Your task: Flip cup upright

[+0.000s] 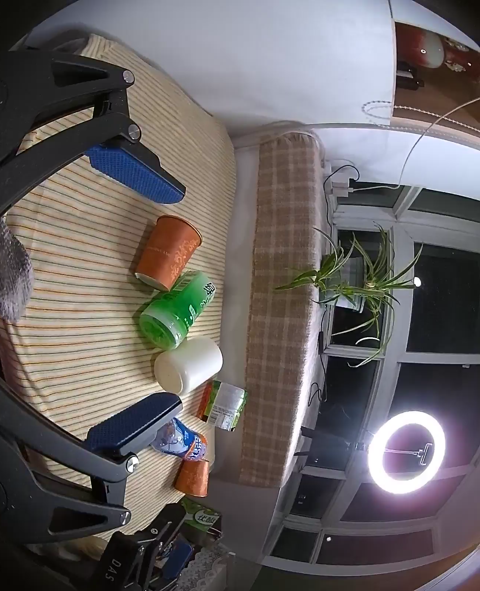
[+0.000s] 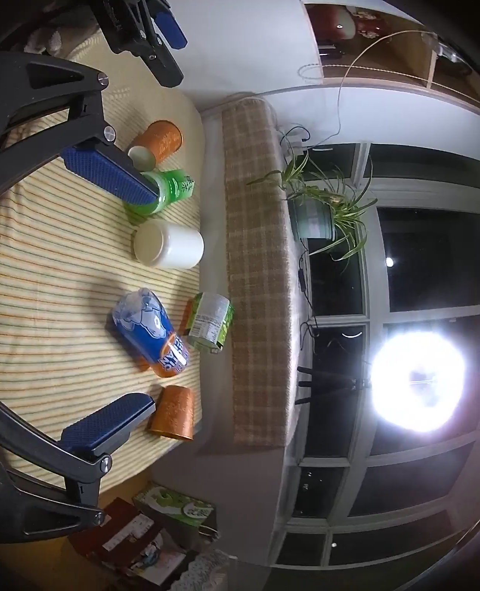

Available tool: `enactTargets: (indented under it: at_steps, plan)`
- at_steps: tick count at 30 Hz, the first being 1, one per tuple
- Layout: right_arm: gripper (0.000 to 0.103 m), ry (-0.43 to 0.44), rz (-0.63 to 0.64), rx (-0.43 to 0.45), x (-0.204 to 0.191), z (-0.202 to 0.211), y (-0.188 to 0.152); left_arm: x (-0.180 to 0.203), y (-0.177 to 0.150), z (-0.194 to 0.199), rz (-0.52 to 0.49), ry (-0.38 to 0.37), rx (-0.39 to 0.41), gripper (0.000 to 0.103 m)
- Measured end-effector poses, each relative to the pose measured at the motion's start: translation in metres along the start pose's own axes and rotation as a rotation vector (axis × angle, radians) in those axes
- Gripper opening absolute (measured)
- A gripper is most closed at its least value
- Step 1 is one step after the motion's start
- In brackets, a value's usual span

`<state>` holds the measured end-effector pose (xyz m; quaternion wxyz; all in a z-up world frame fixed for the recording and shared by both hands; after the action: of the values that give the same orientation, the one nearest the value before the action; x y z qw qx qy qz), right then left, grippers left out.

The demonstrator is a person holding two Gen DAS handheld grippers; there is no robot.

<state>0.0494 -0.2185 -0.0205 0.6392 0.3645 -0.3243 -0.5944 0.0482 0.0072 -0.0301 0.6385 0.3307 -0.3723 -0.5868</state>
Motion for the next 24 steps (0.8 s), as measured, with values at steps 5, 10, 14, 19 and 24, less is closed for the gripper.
enactTargets:
  at_steps: [5,10,14,19,24]
  plan:
    - [0.103,-0.031,0.005,0.011,0.0018,-0.0006,0.0038,-0.0042,0.0011,0.0025,0.006,0.004,0.000,0.103]
    - [0.103,-0.058,0.005,0.020,0.0037,0.0002,0.0039,-0.0047,0.0013,0.0029,0.006,0.002,0.002,0.103]
    - [0.103,-0.078,0.008,0.029,0.0056,0.0029,0.0041,-0.0033,0.0021,0.0034,0.000,0.001,0.002,0.103]
    - [0.103,-0.088,0.007,0.036,0.0071,0.0050,0.0058,-0.0008,0.0030,0.0050,-0.003,0.003,0.007,0.103]
    - [0.103,-0.084,0.007,0.038,0.0068,0.0056,0.0065,-0.0004,0.0044,0.0079,0.001,0.005,0.012,0.103]
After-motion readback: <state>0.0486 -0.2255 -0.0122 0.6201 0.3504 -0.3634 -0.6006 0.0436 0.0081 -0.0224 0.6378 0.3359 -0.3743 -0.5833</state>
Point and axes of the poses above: each gripper's, at about its wrist camera, not at the fingertips, and z roughly against the way its jaws point, x to its right, y to its top, the point moved 5 cm from there along -z, roughly the way its jaws point, and after that the axes turned 6 degrees about -x, right-handed, at the moved point
